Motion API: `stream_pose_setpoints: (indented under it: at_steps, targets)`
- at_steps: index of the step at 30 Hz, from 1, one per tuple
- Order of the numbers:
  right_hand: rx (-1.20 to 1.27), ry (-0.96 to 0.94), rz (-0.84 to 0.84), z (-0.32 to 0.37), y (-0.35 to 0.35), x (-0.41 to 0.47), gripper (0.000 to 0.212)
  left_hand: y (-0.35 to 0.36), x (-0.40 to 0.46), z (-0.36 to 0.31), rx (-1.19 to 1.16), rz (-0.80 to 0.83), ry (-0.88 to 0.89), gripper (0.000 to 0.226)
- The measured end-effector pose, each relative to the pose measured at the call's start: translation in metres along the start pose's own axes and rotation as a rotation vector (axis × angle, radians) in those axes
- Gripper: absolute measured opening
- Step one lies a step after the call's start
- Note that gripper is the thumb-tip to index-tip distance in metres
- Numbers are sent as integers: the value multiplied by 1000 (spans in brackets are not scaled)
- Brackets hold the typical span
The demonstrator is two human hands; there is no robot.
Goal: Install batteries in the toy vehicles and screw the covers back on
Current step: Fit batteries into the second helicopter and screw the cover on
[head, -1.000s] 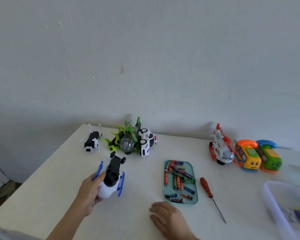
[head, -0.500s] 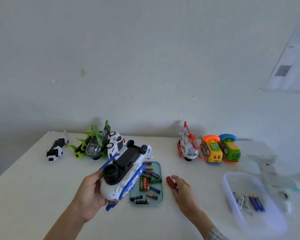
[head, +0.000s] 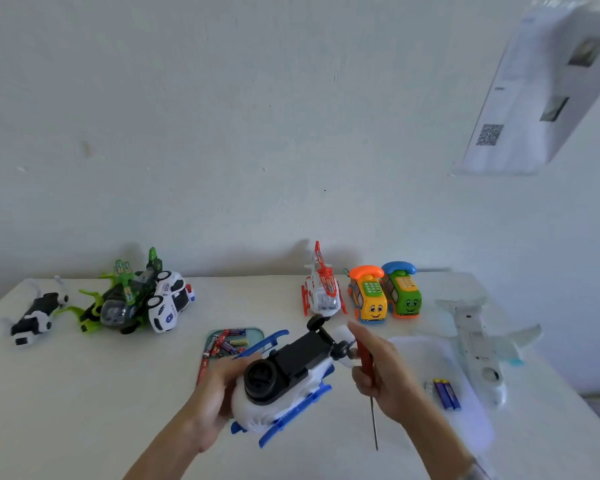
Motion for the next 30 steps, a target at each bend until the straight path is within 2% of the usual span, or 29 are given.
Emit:
stream_pose_setpoints:
  at_steps: [4, 9, 15, 19, 21, 25, 30]
  targets:
    - [17, -18, 44, 4, -18, -8, 30, 14, 13, 2, 35, 12, -9, 38]
    - [91, -57, -63, -4, -30, -7, 23, 30, 31, 10, 109, -116, 11, 34]
    - [157, -53, -124, -24, -23, -2, 16, 31, 36, 7, 160, -240, 145, 70]
    - [169, -19, -139, -42, -15, 2, 10, 32, 34, 9, 331, -214, 221, 88]
    - [142, -20, -162, -50, -13, 6, 14, 33, 35, 15, 405, -201, 227, 84]
    - [38, -49, -247, -62, -17, 20, 8, 35, 44, 28, 529, -202, 265, 61]
    - [-93, -115, -298, -76, -20, 31, 12, 37, 54, 36, 675, -220, 324, 66]
Point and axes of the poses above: each hand's wrist, its own x-axis towards the middle knuckle, its own y-axis out of the palm, z = x × y, the point moved 3 cm from there along x, towards the middle knuckle, and after that the axes turned 15 degrees about -z, right-handed, at the moved point
